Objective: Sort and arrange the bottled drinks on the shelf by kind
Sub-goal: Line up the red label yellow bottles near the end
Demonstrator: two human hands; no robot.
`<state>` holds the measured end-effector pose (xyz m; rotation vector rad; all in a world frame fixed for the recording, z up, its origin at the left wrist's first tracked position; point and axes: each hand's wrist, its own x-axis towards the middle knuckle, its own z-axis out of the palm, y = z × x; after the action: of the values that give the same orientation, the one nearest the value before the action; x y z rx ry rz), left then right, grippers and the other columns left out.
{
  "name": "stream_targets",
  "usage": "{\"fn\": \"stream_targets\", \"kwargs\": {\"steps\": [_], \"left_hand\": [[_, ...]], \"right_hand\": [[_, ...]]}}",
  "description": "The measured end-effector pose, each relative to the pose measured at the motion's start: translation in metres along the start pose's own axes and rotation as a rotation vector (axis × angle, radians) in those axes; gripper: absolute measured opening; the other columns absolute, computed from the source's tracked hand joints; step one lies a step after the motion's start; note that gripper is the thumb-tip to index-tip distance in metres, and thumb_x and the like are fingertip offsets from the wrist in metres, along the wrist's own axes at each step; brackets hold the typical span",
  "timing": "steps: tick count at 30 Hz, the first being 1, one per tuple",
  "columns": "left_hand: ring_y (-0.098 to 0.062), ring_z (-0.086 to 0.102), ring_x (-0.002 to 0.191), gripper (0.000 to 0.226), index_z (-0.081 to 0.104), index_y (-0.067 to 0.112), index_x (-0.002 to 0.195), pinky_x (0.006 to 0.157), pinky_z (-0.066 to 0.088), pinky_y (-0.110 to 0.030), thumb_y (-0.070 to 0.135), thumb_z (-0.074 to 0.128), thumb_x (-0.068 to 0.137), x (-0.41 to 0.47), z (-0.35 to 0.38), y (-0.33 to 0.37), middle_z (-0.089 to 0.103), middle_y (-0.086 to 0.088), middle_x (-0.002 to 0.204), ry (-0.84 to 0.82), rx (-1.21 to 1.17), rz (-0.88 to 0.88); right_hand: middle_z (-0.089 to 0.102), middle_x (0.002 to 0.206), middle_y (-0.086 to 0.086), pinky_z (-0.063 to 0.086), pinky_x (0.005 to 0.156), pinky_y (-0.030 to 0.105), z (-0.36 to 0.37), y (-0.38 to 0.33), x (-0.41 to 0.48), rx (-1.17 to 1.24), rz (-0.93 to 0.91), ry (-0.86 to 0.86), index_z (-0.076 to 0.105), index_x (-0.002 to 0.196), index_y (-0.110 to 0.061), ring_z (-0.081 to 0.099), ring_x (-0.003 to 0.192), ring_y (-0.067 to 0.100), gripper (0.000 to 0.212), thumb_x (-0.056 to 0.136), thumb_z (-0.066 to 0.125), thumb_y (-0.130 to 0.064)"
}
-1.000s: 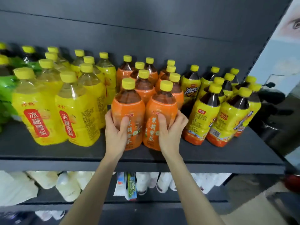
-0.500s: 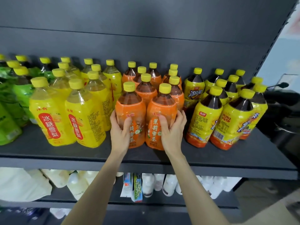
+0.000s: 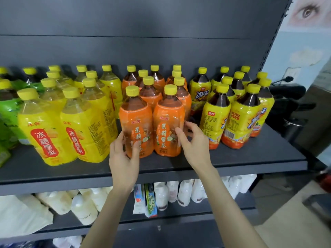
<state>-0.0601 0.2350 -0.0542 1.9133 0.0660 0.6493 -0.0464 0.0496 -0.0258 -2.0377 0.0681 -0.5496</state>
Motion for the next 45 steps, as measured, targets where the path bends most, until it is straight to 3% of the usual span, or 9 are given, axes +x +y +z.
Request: {"fn": "stream_targets", "kwargs": {"steps": [6,13,16,20,27,30,34,41,45], "left_hand": [[0.007,0.054,0.09,0.009,0.06,0.019,0.1,0.073,0.039,-0.002,0.016,0.059,0.092,-0.013,0.026,0.05,0.058,-0.001,0.102,-0.015,-0.119,0.165],[0.0,0.059,0.088,0.009,0.06,0.021,0.1,0.073,0.044,-0.01,0.017,0.058,0.093,-0.019,0.103,0.106,0.063,-0.003,0.098,-0.143,-0.277,0.259],[0.001,0.057,0.1,0.017,0.057,0.021,0.109,0.079,0.045,-0.009,0.016,0.059,0.093,-0.027,0.143,0.118,0.06,-0.002,0.109,-0.125,-0.277,0.251],[-0.013,0.046,0.12,0.045,0.045,0.016,0.129,0.1,0.04,-0.028,0.032,0.061,0.09,-0.032,0.191,0.121,0.047,0.001,0.126,-0.073,-0.244,0.146],[-0.019,0.041,0.128,0.086,0.029,0.017,0.138,0.108,0.038,-0.04,0.058,0.064,0.072,-0.016,0.226,0.126,0.04,-0.003,0.138,-0.053,-0.292,-0.014],[-0.019,0.045,0.126,0.086,0.029,0.023,0.137,0.105,0.04,-0.043,0.061,0.068,0.07,-0.01,0.231,0.122,0.043,-0.002,0.136,-0.046,-0.286,-0.003],[-0.02,0.049,0.123,0.08,0.029,0.026,0.138,0.104,0.043,-0.045,0.059,0.065,0.075,-0.008,0.23,0.112,0.048,-0.002,0.136,-0.048,-0.249,0.029],[0.004,0.056,0.106,0.051,0.033,0.042,0.125,0.082,0.045,-0.008,0.059,0.052,0.081,-0.017,0.231,0.114,0.056,0.015,0.117,-0.136,-0.339,0.097],[0.002,0.06,0.104,0.038,0.036,0.047,0.12,0.081,0.051,-0.017,0.046,0.052,0.086,-0.019,0.238,0.117,0.057,0.029,0.11,-0.241,-0.452,0.093]], "right_hand": [[0.071,0.103,0.002,0.046,0.076,0.012,-0.059,0.004,0.001,-0.047,-0.073,0.178,0.067,0.11,-0.01,0.064,0.089,0.009,0.023,0.094,0.06,-0.024],[0.067,0.088,-0.007,0.043,0.075,0.005,-0.133,0.024,0.022,-0.023,-0.125,0.298,0.069,0.098,-0.014,0.062,0.083,0.001,0.01,0.093,0.061,-0.019],[0.069,0.091,-0.004,0.048,0.076,0.017,-0.16,0.041,0.039,0.0,-0.122,0.291,0.068,0.1,-0.012,0.063,0.083,0.006,0.013,0.093,0.061,-0.02],[0.067,0.1,-0.004,0.053,0.081,0.034,-0.181,0.066,0.059,0.032,-0.111,0.252,0.065,0.109,-0.015,0.062,0.089,0.005,0.02,0.092,0.062,-0.026],[0.05,0.129,-0.007,0.043,0.102,0.046,-0.186,0.092,0.09,0.087,-0.108,0.132,0.046,0.134,-0.021,0.049,0.122,0.016,0.062,0.082,0.069,-0.046],[0.041,0.132,-0.012,0.038,0.108,0.038,-0.181,0.098,0.095,0.106,-0.123,0.066,0.038,0.142,-0.026,0.042,0.128,0.01,0.074,0.079,0.068,-0.053],[0.035,0.118,-0.013,0.035,0.096,0.025,-0.182,0.104,0.098,0.029,-0.127,0.077,0.036,0.144,-0.031,0.042,0.116,0.007,0.086,0.072,0.064,-0.066],[0.038,0.121,-0.009,0.043,0.101,0.036,-0.181,0.108,0.087,0.133,-0.078,0.165,0.04,0.13,-0.033,0.043,0.122,0.011,0.088,0.057,0.073,-0.069],[0.046,0.125,-0.01,0.048,0.096,0.039,-0.189,0.113,0.085,0.197,-0.075,0.208,0.036,0.128,-0.036,0.049,0.117,0.007,0.084,0.059,0.076,-0.064]]}}
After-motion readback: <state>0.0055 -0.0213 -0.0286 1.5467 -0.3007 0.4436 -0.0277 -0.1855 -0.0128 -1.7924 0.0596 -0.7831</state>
